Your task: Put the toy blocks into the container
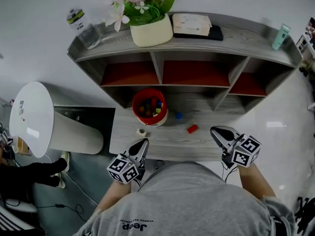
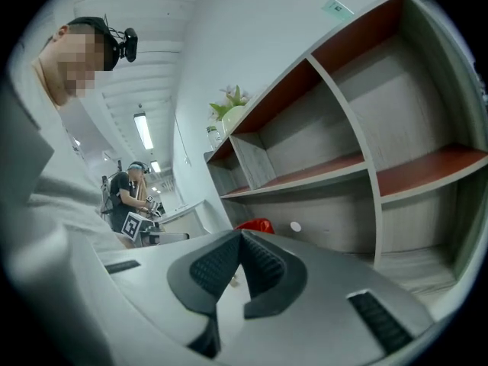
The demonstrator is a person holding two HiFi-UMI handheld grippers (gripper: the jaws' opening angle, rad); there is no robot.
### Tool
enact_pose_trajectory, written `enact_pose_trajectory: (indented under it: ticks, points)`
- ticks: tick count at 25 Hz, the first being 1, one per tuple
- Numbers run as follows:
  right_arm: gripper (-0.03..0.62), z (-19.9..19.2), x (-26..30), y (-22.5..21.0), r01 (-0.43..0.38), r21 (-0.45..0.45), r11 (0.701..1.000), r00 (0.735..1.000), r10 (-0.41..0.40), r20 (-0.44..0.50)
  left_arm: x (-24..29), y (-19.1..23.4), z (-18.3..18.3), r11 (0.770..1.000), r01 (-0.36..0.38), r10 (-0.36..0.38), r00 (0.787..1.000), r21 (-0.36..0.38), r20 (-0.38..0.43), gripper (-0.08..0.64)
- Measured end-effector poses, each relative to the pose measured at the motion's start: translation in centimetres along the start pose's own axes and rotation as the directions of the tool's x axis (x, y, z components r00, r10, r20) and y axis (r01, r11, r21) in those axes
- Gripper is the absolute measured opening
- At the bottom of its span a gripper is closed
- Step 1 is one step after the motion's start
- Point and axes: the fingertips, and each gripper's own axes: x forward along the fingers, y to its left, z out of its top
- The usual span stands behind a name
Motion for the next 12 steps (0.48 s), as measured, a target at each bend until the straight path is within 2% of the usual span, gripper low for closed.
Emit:
enact_pose_trajectory:
  ticks: [4,8,10,12]
  points:
    - [0.020,0.7,2.4,1.4,0.042,0.002,0.999,0.999,-0.042,-0.001,0.0,3.7,0.5,0.999,0.035,-0.034,0.999,0.035,-0.035,0.014]
    - [0.020,0.9,4.5,2.2,0.057,-0.009,0.998,0.998,-0.057,-0.021,-0.2,7.6,0.6,0.993,0.018,-0.008,0.997,0.118,-0.083,0.014]
    - [0.020,0.9,5.1,2.3,0.062,-0.009,0.998,0.998,-0.063,-0.024,-0.8,9.4,-0.7,0.981,0.011,0.018,0.989,0.194,-0.148,0.017]
    - [0.020,1.0,5.6,2.2,0.064,-0.009,0.998,0.997,-0.064,-0.033,-1.5,11.4,-3.3,0.956,0.026,0.053,0.964,0.294,-0.261,0.028]
